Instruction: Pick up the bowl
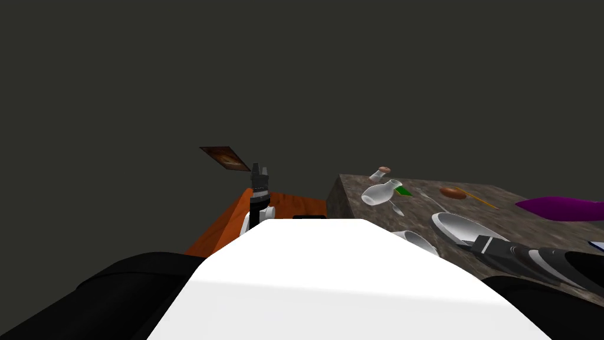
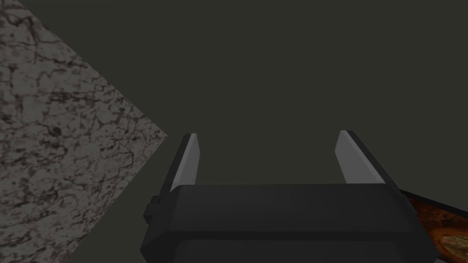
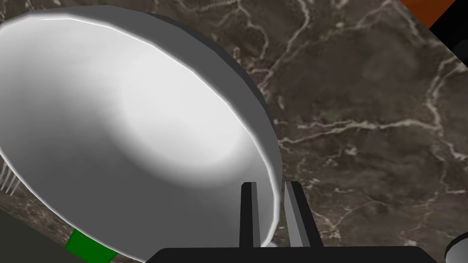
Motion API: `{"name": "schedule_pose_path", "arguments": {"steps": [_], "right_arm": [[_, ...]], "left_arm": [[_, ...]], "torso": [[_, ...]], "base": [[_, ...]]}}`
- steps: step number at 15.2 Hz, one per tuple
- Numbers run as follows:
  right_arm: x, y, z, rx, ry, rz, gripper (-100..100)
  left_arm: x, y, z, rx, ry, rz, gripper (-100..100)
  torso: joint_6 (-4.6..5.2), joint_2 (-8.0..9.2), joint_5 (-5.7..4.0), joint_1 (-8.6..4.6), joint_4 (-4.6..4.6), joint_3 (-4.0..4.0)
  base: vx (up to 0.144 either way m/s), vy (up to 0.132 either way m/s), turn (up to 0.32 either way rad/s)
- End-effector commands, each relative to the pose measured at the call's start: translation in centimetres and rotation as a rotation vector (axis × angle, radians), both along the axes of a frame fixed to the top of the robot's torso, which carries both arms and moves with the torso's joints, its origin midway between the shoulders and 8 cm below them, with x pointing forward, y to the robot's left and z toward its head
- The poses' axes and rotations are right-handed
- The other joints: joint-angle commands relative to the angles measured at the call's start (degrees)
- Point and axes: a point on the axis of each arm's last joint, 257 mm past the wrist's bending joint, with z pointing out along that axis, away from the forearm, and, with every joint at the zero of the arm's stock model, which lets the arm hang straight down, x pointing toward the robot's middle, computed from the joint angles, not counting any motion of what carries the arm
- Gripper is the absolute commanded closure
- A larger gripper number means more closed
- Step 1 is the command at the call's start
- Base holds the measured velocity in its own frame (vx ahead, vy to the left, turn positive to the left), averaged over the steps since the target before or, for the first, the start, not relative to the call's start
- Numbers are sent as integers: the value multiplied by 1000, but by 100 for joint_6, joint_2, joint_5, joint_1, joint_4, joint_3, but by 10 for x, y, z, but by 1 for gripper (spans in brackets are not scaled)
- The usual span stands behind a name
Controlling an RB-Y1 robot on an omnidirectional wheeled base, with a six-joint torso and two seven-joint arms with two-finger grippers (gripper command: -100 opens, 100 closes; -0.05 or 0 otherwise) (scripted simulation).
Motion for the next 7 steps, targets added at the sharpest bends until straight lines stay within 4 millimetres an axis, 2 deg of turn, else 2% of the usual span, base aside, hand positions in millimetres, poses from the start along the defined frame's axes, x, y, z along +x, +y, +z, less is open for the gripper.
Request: {"name": "schedule_pose_path", "arguments": {"steps": [1,2,4,6,7], "right_arm": [[0,0,0,0,0,0,100],[13,-3,8,-1,-1,17,100],[23,-5,15,0,-1,31,100],[27,-5,17,0,-1,36,100],[22,-5,14,-1,1,30,100]], "left_arm": [[0,0,0,0,0,0,0],[0,0,0,0,0,0,0],[0,0,0,0,0,0,0],[0,0,0,0,0,0,0],[0,0,0,0,0,0,0]], "torso": [[0,0,0,0,0,0],[0,1,2,2,0,0],[8,12,10,17,3,7],[4,17,14,28,6,11],[3,15,16,29,6,10]], "base": [[0,0,0],[-14,22,-122],[-29,41,-175],[-22,35,-71],[-10,15,-12]]}}
